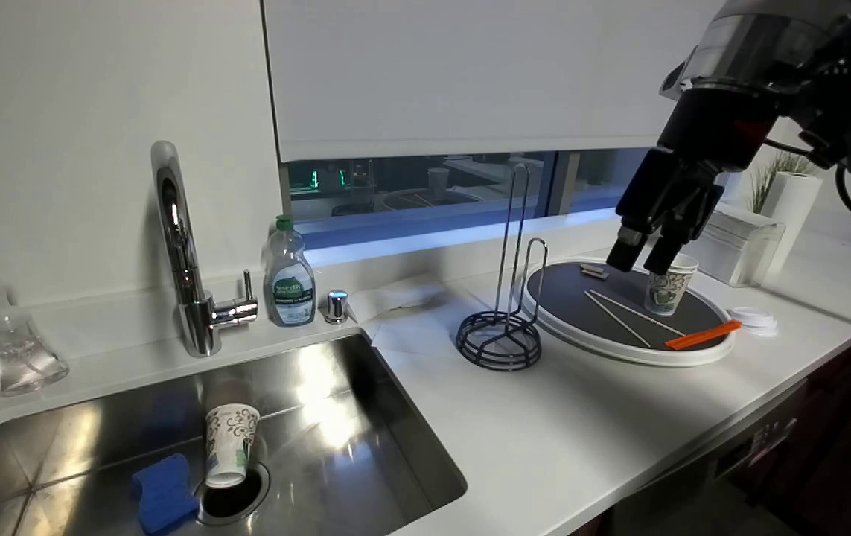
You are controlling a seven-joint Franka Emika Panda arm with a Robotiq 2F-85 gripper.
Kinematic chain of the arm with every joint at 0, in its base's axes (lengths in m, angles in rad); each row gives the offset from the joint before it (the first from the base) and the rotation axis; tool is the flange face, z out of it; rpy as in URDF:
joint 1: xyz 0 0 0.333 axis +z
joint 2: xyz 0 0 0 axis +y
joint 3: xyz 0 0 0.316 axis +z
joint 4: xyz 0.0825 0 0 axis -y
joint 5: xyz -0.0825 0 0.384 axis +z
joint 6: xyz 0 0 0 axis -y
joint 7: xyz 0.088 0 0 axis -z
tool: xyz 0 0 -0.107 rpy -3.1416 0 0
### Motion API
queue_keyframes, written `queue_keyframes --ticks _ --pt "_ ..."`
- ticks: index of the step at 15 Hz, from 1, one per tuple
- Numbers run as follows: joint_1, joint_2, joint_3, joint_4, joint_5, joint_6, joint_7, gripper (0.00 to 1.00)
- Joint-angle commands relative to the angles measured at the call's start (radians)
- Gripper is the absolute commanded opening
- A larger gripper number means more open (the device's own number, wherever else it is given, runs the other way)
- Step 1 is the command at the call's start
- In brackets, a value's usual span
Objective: Remove the paper cup from the other paper cup and put it on the tray
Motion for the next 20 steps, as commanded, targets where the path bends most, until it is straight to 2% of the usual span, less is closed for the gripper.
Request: queue_keyframes --ticks 1,19,20 --pt "-0.016 0.0 0.014 0.003 0.007 -0.005 -0.005 1.0" --pt "-0.016 0.0 0.014 0.003 0.007 -0.005 -0.005 1.0" --pt "-0.031 0.001 0.021 0.002 -0.011 -0.001 0.025 1.0"
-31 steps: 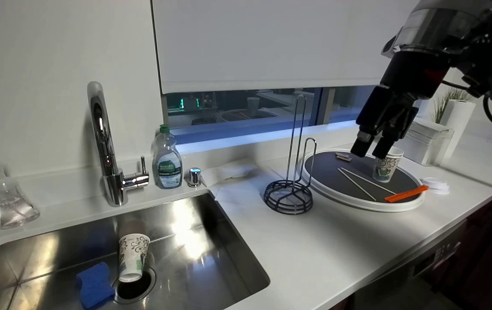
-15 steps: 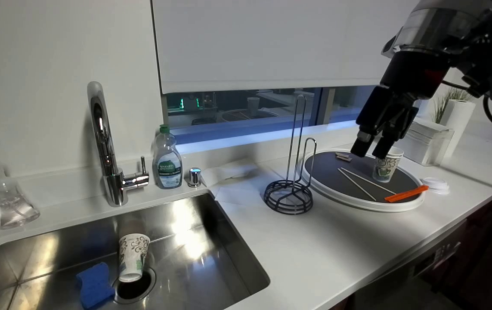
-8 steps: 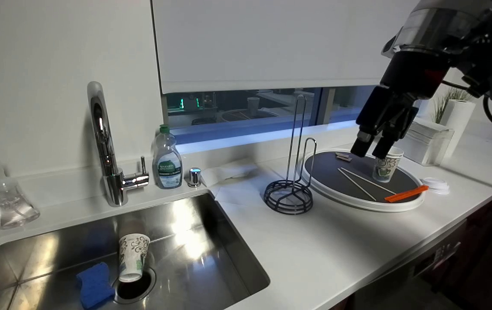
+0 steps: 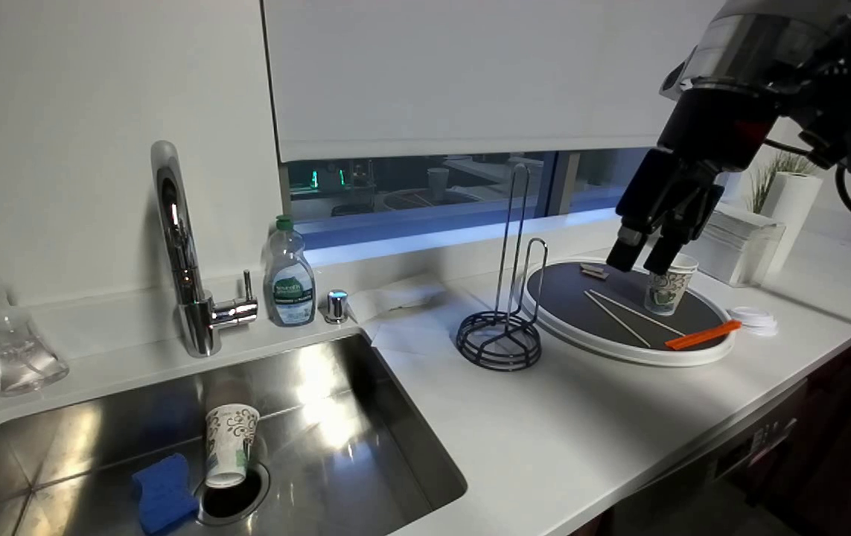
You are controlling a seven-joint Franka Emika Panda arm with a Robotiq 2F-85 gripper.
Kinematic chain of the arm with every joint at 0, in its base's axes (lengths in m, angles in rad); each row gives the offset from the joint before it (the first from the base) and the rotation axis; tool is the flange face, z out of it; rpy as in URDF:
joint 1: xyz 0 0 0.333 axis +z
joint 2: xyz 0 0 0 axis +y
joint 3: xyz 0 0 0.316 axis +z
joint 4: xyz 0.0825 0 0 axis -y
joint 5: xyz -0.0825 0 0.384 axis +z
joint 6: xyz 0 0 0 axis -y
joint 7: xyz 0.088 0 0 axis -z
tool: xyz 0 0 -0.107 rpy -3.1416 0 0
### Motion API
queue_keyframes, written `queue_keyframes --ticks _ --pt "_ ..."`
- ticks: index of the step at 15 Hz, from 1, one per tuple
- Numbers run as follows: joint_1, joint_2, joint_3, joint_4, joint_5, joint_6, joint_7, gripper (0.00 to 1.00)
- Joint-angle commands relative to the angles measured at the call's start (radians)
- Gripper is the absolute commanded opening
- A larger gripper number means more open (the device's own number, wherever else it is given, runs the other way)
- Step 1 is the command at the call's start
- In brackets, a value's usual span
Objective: Remove the paper cup from the other paper cup and put it on the tray
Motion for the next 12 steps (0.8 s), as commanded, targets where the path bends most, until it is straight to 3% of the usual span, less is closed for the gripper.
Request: queue_keyframes --ticks 1,6,12 --pt "-0.06 -0.002 0.021 -0.002 -0.038 0.007 0.058 1.0" --pt "-0.221 0.005 -0.03 0.001 -0.163 0.072 0.152 1.0" --pt "-0.396 0.13 -0.096 0.079 -0.325 0.21 0.221 1.0"
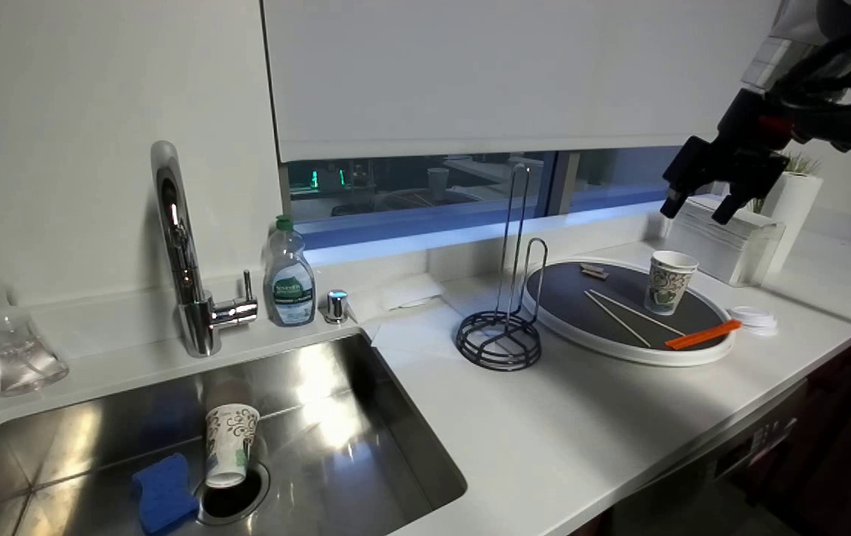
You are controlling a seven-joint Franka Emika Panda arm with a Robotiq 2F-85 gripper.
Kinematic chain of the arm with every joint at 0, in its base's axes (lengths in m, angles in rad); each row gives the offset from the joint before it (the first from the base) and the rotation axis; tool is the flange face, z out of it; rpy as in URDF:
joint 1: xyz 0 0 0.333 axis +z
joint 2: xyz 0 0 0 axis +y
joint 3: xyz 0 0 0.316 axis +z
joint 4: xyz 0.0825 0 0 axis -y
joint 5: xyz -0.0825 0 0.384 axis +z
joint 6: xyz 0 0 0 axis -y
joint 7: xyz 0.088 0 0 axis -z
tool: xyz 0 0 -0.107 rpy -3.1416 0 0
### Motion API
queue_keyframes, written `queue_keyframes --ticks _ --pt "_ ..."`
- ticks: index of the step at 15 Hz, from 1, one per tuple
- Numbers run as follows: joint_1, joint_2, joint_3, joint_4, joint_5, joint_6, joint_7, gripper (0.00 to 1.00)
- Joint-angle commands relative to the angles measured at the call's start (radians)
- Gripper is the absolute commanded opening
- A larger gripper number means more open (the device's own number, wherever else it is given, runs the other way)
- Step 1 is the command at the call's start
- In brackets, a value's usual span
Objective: Remove the paper cup from the other paper cup and put it on the tray
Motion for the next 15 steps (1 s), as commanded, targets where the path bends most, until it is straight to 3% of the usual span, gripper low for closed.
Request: queue_keyframes --ticks 1,2,3,7,10,15 --pt "-0.086 0.107 -0.036 0.066 -0.084 0.06 0.078 1.0" --pt "-0.111 0.131 -0.045 0.082 -0.102 0.066 0.111 1.0" --pt "-0.066 0.069 -0.046 0.041 -0.064 0.047 0.05 1.0" --pt "-0.099 0.127 -0.067 0.077 -0.082 0.058 0.073 1.0" --pt "-0.144 0.202 -0.05 0.11 -0.134 0.101 0.226 1.0" --pt "-0.196 0.348 -0.079 0.175 -0.201 0.189 0.449 1.0"
